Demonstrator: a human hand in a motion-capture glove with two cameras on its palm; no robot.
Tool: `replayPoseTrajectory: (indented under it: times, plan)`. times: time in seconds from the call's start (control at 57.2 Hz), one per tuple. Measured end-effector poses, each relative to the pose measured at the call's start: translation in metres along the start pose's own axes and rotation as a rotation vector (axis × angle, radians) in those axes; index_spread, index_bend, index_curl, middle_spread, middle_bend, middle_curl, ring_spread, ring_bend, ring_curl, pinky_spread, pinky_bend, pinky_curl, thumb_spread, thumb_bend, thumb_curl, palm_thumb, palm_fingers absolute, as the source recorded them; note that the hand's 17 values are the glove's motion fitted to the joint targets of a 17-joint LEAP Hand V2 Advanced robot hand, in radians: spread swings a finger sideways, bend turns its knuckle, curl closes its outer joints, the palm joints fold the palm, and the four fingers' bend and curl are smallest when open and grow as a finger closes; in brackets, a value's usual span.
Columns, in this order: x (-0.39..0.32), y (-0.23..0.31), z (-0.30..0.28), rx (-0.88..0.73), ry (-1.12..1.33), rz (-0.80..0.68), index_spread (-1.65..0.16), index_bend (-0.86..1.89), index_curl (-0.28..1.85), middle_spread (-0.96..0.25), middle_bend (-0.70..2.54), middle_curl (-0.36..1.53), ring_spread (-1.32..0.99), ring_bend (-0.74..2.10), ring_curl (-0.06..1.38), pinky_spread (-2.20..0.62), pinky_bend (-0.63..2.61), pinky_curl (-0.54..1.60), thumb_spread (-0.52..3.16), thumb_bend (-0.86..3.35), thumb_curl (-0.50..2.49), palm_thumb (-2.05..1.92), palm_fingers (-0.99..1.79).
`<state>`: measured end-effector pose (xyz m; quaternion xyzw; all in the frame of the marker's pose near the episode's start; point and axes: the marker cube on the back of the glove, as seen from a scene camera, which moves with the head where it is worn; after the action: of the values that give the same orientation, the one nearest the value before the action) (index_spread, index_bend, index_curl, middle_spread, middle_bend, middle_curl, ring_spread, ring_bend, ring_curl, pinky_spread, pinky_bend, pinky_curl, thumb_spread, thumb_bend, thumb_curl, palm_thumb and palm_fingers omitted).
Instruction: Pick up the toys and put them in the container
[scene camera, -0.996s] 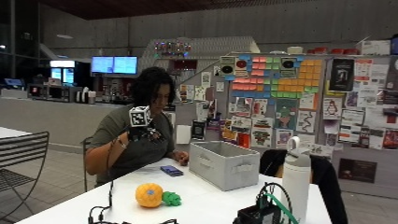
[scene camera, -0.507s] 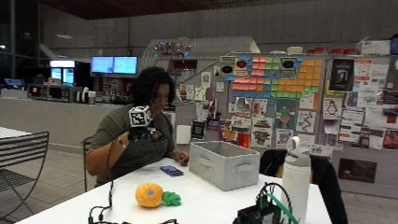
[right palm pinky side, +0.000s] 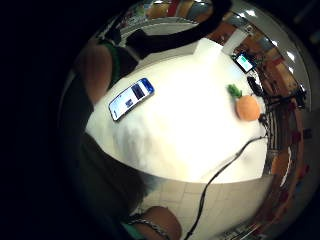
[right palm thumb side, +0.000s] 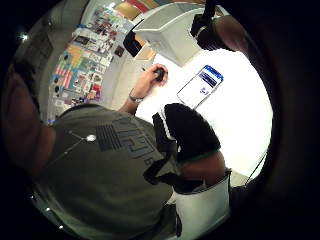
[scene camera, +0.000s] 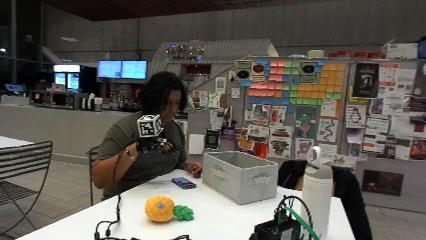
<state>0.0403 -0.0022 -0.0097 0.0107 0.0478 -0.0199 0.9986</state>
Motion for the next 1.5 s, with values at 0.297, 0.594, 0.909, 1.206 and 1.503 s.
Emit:
replayPoseTrajectory:
  times: [0.297, 0.594, 0.909, 1.206, 1.503]
  plan:
    - [0.142, -0.024, 0.005, 0.109, -0.003, 0.564, -0.41, 0.26, 0.41, -0.14, 0.19, 0.3, -0.25, 0.45, 0.2, -0.03, 0.56, 0.32, 1.47, -0.01, 0.26, 0.0, 0.42]
    - [0.31, -0.065, 0.07, 0.193, 0.0, 0.851, -0.43, 0.19, 0.42, -0.15, 0.18, 0.32, -0.25, 0.47, 0.22, -0.04, 0.61, 0.34, 1.41, -0.02, 0.26, -0.02, 0.36]
    - [0.341, -0.061, 0.115, 0.17, 0.302, 1.021, -0.48, 0.39, 0.46, -0.24, 0.17, 0.28, -0.27, 0.55, 0.23, -0.06, 0.72, 0.34, 1.24, 0.04, 0.31, 0.11, 0.65]
    - [0.353, -0.059, 0.102, 0.443, 0.356, 1.054, -0.43, 0.34, 0.58, -0.38, 0.77, 0.55, -0.43, 1.03, 0.45, -0.39, 0.86, 0.43, 1.13, 0.18, 0.52, 0.51, 1.3]
    - [0.226, -0.094, 0.015, 0.687, 0.108, 0.742, -0.43, 0.59, 0.83, -0.41, 1.08, 0.77, -0.41, 1.3, 0.59, -0.44, 1.01, 0.52, 0.97, 0.17, 0.69, 0.57, 1.17]
